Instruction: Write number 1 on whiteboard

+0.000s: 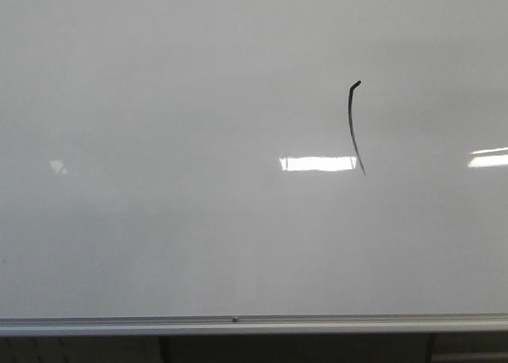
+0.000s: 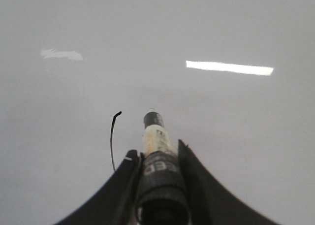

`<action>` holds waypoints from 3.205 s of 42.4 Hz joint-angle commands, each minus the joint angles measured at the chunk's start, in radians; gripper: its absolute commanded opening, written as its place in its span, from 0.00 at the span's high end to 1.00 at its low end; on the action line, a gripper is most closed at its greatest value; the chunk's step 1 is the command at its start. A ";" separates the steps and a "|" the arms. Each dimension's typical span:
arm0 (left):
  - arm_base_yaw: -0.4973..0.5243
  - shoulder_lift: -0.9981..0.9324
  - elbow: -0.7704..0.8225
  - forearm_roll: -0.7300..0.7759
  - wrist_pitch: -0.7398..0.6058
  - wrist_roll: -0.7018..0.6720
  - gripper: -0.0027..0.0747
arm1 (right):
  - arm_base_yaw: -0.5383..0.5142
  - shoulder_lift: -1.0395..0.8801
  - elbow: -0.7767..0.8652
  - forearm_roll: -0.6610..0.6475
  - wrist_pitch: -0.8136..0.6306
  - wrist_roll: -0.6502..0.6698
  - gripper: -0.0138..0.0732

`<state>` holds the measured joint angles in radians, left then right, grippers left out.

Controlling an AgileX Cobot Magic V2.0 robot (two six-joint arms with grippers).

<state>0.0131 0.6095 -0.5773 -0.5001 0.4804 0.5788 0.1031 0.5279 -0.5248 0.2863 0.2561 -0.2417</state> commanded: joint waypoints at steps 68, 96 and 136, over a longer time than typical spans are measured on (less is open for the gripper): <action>0.000 0.000 -0.027 -0.024 -0.075 -0.009 0.99 | -0.006 -0.081 0.046 0.017 -0.142 0.003 0.91; 0.000 0.002 -0.027 -0.024 -0.131 -0.009 0.99 | -0.006 -0.019 -0.055 0.016 0.090 -0.040 0.91; -0.505 0.462 -0.377 -0.313 0.415 0.417 0.40 | 0.239 0.524 -0.468 0.605 0.870 -0.627 0.91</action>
<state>-0.4265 1.0560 -0.8955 -0.7586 0.9063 0.9911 0.3409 1.0406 -0.9549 0.7683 1.1329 -0.8082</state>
